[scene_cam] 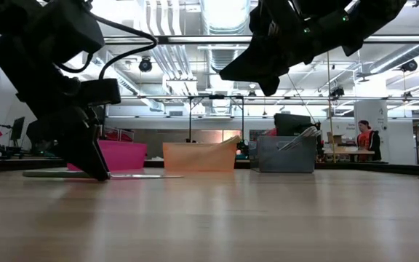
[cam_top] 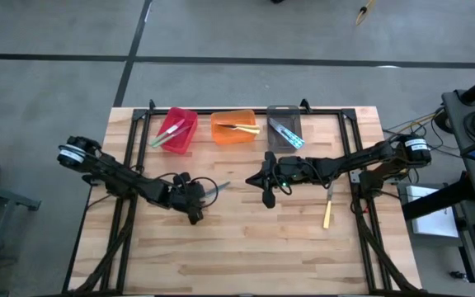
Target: Sort silverware by color (type)
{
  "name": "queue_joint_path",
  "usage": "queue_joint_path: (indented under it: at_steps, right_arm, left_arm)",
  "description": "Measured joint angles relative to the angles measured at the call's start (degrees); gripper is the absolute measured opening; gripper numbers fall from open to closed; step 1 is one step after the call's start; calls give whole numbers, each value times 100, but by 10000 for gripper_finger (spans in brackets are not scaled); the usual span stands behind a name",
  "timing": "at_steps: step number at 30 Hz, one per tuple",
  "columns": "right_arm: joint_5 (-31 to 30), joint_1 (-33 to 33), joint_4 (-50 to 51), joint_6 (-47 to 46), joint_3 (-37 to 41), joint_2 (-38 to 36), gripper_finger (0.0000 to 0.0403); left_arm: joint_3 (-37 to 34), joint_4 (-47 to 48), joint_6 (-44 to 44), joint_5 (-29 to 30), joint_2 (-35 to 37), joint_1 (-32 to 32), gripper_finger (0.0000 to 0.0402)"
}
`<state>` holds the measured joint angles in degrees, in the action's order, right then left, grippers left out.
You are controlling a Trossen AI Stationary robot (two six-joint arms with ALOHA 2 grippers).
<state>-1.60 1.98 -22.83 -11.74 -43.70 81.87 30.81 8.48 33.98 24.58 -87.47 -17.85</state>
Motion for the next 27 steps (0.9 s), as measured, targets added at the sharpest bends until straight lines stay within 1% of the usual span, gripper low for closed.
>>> queue_joint_path:
  at_steps: [8, 11, 14, 18, 19, 20, 24, 27]
  right_arm:
    - [-1, 0, 2, -22, 0, 0, 9]
    - [-1, 0, 0, -21, 0, 0, 9]
    - [-1, 0, 0, -22, 0, 0, 9]
    - [-1, 0, 0, -20, 0, 0, 9]
    - [-1, 0, 0, -20, 0, 0, 9]
    - [-1, 0, 0, -20, 0, 0, 9]
    - [-1, 0, 2, -20, 0, 0, 9]
    - [2, 0, 7, -20, 0, 0, 9]
  left_arm:
    - [-4, -14, -31, -2, 7, 0, 174]
    - [-4, -17, 10, -4, 7, -22, 158]
    - [-7, -34, 83, -27, 3, -65, 116]
    - [0, -27, 124, -158, 2, -74, 33]
    - [2, -10, 167, -153, 3, -74, 21]
    - [0, 6, 228, -149, 3, -74, 17]
    - [-4, 8, 261, -134, 6, -72, 24]
    - [-4, 8, 271, -136, 39, -72, 17]
